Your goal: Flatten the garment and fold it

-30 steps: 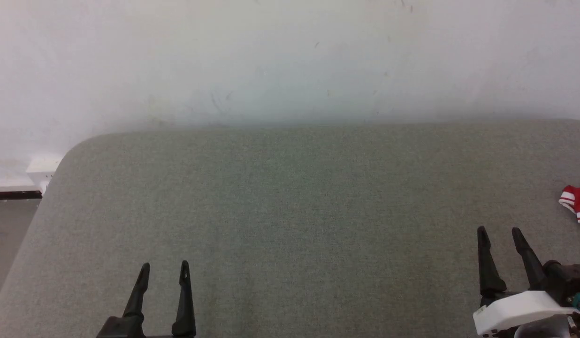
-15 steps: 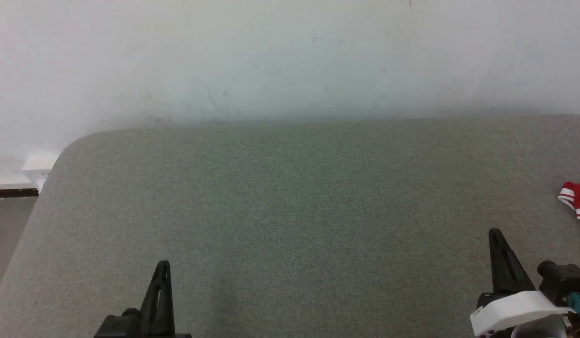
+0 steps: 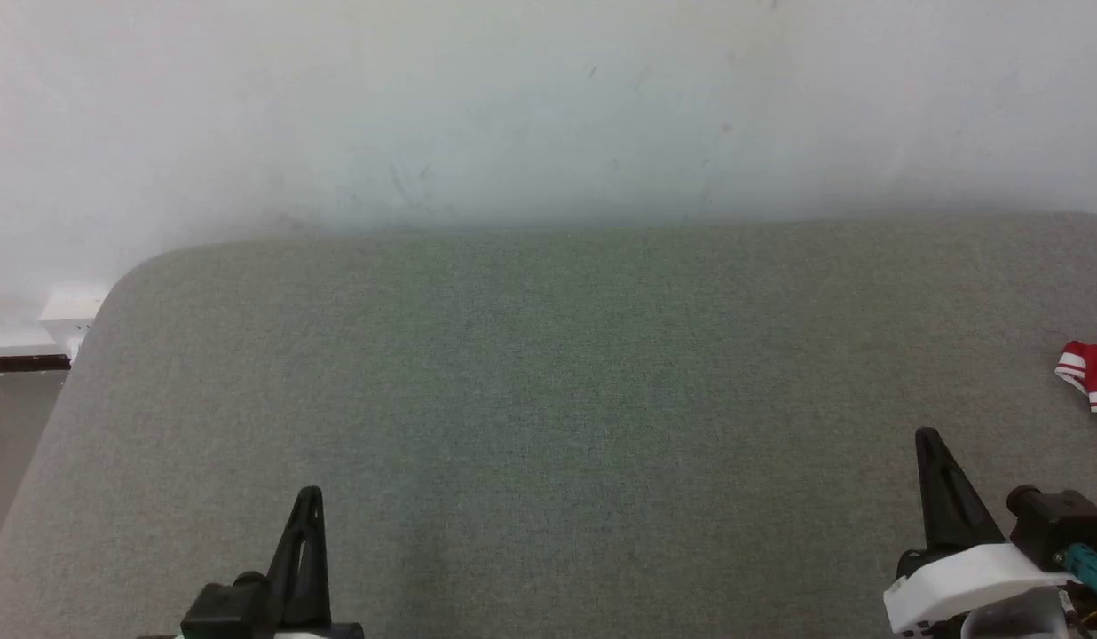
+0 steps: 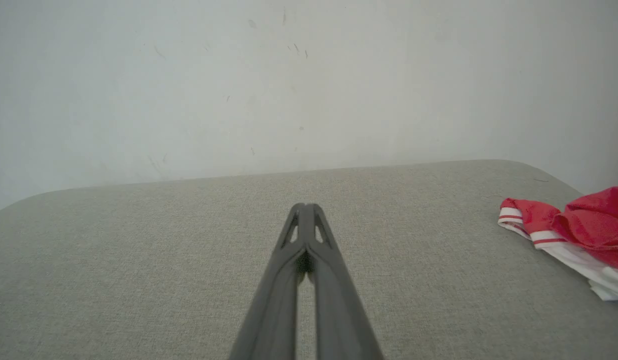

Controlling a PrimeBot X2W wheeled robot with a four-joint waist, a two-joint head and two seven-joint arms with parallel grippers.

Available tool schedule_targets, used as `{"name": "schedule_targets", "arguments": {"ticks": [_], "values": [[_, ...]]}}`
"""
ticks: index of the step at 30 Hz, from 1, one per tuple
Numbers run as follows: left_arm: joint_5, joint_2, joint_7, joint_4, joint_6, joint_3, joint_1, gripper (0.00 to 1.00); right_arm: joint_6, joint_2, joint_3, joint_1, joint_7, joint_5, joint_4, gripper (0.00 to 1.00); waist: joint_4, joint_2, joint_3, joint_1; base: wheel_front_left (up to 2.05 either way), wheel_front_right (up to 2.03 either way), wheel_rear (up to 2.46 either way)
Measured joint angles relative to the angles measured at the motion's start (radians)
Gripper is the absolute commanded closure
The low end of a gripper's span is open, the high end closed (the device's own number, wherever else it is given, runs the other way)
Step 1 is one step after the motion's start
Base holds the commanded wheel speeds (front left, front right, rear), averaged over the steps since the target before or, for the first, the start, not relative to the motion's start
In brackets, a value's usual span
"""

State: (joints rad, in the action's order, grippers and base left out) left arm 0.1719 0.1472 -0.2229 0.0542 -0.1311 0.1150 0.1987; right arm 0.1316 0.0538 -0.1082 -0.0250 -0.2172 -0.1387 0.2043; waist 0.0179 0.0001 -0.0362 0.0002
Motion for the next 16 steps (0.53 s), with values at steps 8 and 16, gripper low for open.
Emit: {"name": "schedule_targets", "arguments": {"ticks": [8, 16], "values": [[-0.010, -0.007, 0.017, -0.003, 0.009, -0.009, -0.008, 1.00, 0.000, 0.000, 0.009, 0.000, 0.017, 0.009, -0.014, 1.00, -0.001, 0.0000, 0.003, 0.0000, 0.00, 0.00, 0.00], [-0.024, -0.015, 0.031, -0.006, 0.020, -0.016, -0.024, 1.00, 0.000, 0.000, 0.016, 0.000, 0.032, 0.018, -0.029, 1.00, -0.003, 0.0000, 0.005, 0.0000, 0.00, 0.00, 0.00]]}}
